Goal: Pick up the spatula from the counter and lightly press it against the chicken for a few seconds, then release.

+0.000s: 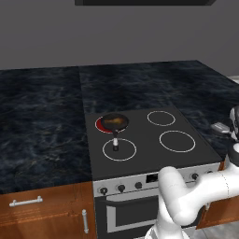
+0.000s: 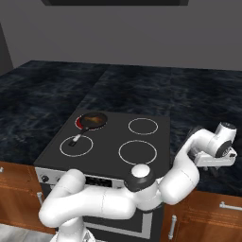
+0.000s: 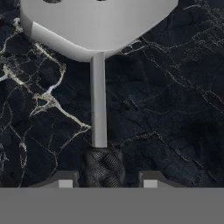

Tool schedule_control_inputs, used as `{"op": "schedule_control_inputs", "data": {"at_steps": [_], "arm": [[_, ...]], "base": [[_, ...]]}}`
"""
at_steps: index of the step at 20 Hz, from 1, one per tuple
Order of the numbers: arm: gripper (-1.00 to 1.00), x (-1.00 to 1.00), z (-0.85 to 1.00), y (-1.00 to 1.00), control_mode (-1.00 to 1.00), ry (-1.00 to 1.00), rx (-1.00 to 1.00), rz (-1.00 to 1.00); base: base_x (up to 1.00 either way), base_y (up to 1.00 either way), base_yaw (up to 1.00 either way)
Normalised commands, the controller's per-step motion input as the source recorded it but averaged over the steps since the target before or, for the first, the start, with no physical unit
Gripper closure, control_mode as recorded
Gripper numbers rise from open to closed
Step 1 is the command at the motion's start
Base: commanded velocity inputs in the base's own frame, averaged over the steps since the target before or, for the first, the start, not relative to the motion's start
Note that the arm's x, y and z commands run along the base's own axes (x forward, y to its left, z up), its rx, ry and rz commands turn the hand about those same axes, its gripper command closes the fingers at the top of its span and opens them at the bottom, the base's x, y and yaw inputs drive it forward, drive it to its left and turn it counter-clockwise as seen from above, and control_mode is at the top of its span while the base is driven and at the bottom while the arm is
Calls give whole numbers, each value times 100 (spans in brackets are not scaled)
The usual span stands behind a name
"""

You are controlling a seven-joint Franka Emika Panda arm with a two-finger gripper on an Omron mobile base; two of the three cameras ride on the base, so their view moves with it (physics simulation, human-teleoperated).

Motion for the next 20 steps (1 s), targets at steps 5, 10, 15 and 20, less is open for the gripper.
{"op": "schedule_control_inputs", "data": {"at_steps": [5, 10, 15, 20], "arm": [[100, -3, 0, 0, -100, 0, 8, 3], [100, -2, 0, 15, -100, 0, 4, 2], [100, 0, 0, 64, -100, -12, 0, 0], [100, -10, 3, 69, -100, -30, 0, 3]], "base": [[0, 0, 0], [0, 0, 0], [0, 0, 0], [0, 0, 0]]}}
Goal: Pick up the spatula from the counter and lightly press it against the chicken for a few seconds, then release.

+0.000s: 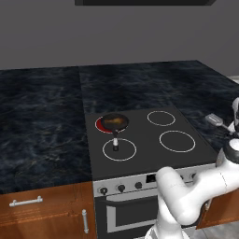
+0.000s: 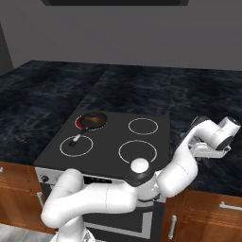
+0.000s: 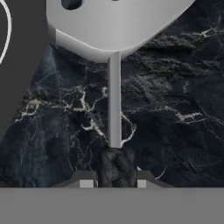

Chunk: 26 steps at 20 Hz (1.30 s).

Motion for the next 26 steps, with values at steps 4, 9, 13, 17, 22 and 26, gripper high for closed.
{"op": "schedule_control_inputs", "data": {"at_steps": [4, 9, 13, 17, 22, 26], "arm": [[100, -66, 1, 66, -100, -33, 0, 7], [100, -57, -1, 94, -100, -27, -5, 2], [100, -56, 0, 86, -100, -20, -4, 0], [100, -40, 17, 76, -100, -17, -3, 0], [100, -42, 43, 55, -100, -18, -8, -10], [100, -39, 70, 39, -100, -7, -13, -16]], "base": [[0, 0, 0], [0, 0, 0], [0, 0, 0], [0, 0, 0], [0, 0, 0], [0, 0, 0]]}}
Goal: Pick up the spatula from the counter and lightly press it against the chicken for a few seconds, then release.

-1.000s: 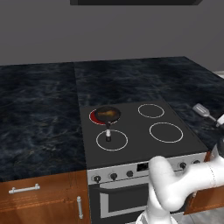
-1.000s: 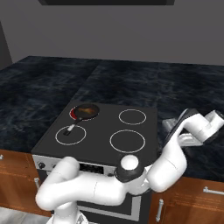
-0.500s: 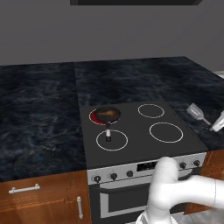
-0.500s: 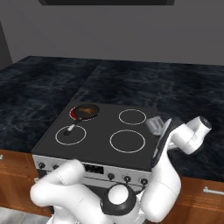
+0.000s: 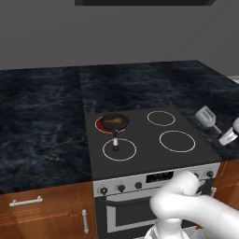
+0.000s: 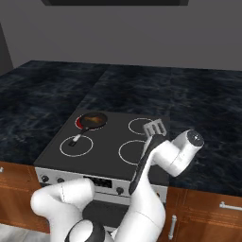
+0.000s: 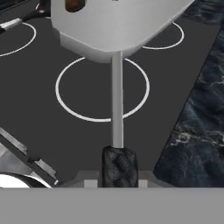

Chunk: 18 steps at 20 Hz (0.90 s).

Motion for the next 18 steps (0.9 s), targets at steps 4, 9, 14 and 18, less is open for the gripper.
{"op": "schedule_control_inputs", "data": {"at_steps": [4, 9, 14, 18], "arm": [[100, -33, 73, 20, -100, 5, -6, -12], [100, -11, 61, 27, -100, 22, 0, -2], [100, 0, 41, 35, -100, 22, 0, 9], [100, 0, 21, 37, -100, 17, -5, 15]], "base": [[0, 0, 0], [0, 0, 0], [0, 0, 0], [0, 0, 0]]}}
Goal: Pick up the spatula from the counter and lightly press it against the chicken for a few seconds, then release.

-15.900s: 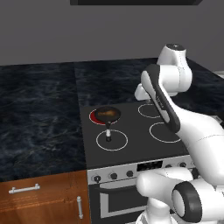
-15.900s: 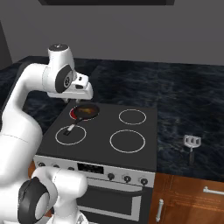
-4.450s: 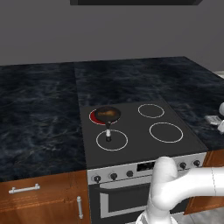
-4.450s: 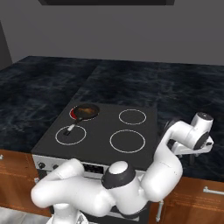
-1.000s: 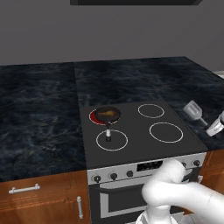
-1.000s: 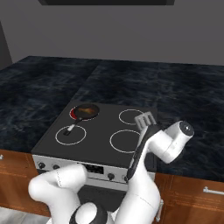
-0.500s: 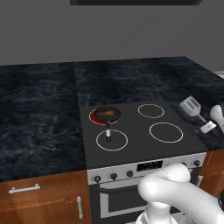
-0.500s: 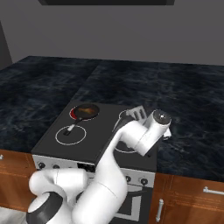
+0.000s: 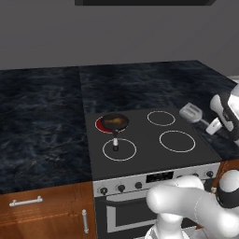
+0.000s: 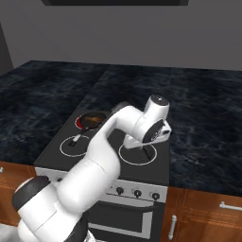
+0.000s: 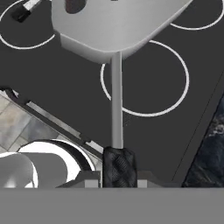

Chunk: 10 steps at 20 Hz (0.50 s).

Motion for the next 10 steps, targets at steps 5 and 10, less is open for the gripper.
{"op": "schedule_control_inputs", "data": {"at_steps": [5, 10], "arm": [[100, 0, 2, 44, -100, 14, -3, 9], [100, 0, 0, 39, -100, 2, -2, 5]], "base": [[0, 0, 0], [0, 0, 0]]}}
